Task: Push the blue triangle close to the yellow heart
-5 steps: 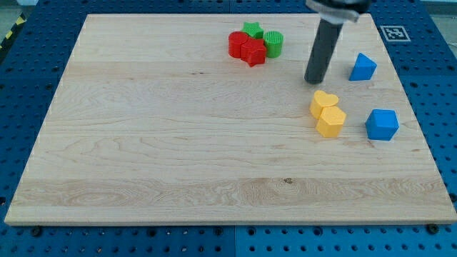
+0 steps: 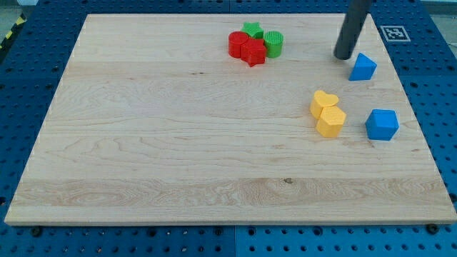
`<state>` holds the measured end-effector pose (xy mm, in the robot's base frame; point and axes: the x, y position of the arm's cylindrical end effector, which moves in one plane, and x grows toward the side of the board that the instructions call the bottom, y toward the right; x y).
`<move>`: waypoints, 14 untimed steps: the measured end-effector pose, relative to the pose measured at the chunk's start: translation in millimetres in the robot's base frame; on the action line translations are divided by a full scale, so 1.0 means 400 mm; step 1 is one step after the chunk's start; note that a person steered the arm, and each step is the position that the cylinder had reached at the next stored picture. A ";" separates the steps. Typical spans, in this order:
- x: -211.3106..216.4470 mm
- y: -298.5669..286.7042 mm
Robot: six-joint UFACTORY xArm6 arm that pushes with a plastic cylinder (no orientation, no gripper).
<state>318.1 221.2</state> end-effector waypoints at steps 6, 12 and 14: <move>0.070 0.080; 0.069 0.007; 0.068 -0.078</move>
<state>345.2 190.0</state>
